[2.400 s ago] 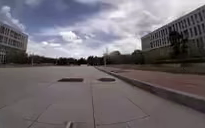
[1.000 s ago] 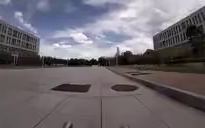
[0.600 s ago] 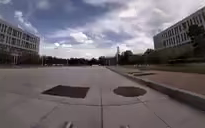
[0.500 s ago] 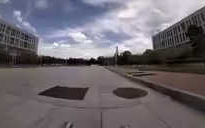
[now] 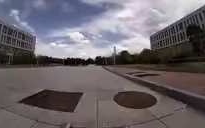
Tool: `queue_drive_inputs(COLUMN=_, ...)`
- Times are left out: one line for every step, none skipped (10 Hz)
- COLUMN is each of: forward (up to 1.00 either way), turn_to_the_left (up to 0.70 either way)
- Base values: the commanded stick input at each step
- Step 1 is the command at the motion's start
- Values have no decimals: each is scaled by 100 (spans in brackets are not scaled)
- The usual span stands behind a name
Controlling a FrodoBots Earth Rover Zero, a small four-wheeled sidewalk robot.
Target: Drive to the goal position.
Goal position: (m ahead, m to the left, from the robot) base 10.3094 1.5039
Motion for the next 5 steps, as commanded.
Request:
queue_drive_inputs(forward=100, turn_to_the_left=1)
queue_drive_inputs(forward=100, turn_to_the_left=0)
queue_drive_inputs(forward=100, turn_to_the_left=0)
queue_drive_inputs(forward=100, turn_to_the_left=0)
queue_drive_inputs(forward=100, turn_to_the_left=0)
